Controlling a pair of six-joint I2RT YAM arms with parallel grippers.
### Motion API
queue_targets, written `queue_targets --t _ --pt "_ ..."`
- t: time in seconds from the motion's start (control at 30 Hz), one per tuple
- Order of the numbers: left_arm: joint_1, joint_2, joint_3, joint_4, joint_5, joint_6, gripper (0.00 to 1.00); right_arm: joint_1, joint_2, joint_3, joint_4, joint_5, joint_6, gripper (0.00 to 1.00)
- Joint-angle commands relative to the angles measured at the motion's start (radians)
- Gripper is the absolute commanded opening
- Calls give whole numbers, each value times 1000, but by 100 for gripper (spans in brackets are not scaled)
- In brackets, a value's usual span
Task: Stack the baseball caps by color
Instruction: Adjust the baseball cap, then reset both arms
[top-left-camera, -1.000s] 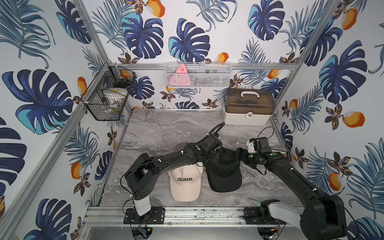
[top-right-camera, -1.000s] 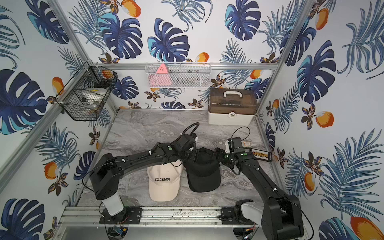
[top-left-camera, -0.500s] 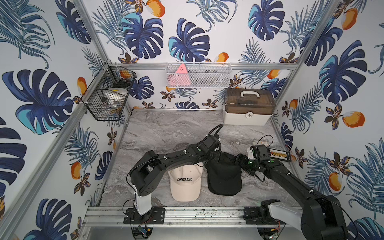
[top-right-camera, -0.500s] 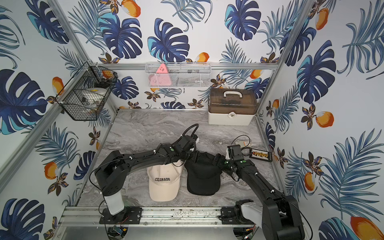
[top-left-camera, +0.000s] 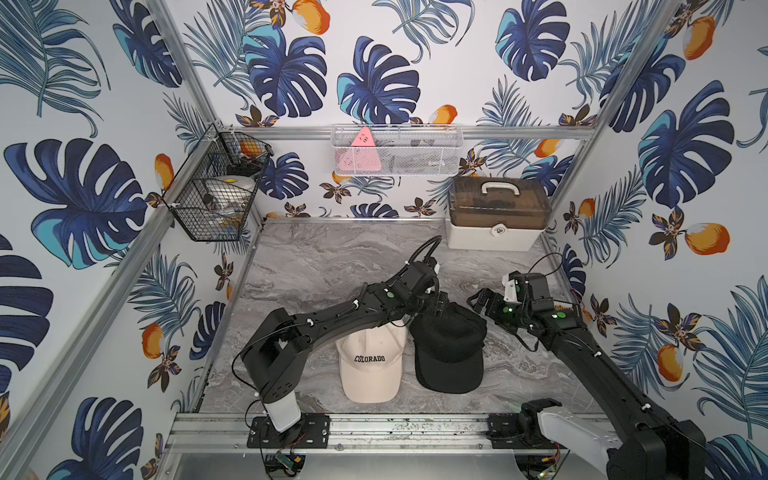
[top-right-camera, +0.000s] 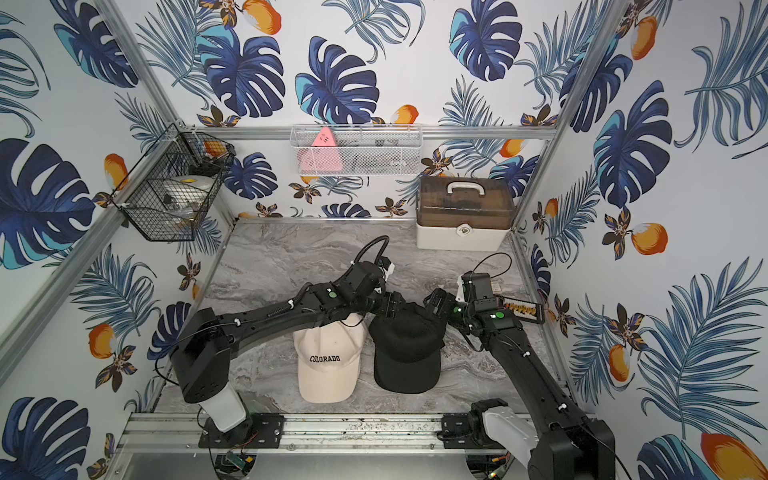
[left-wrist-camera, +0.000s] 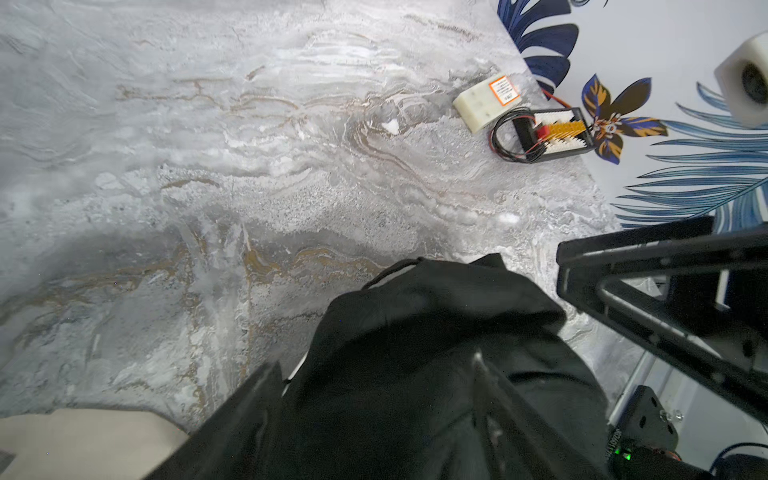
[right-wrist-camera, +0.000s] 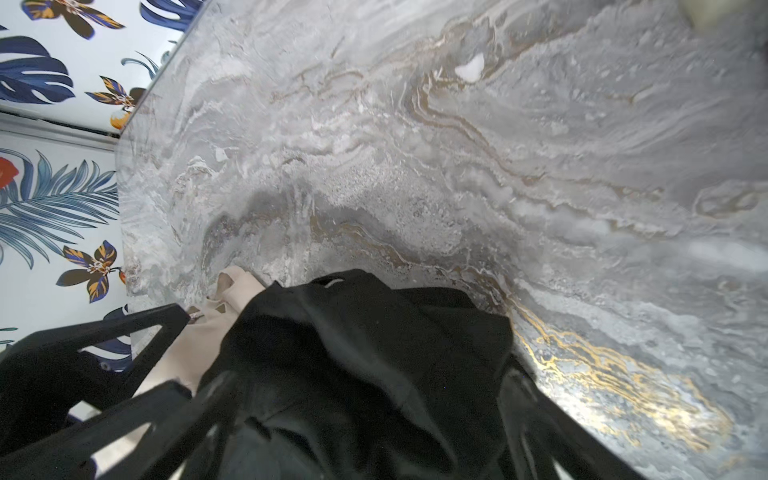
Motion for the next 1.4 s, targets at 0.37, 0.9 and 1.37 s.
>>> queue_targets --t 0.37,0.9,1.37 --pt "68 -427 -190 76 -443 151 80 -49 -37 41 142 555 -166 100" --pt "432 -592 -730 512 -793 421 93 -243 325 -159 619 576 -158 100" --pt "473 -199 -1102 1519 -770 720 98 -170 471 -326 1173 558 -387 100"
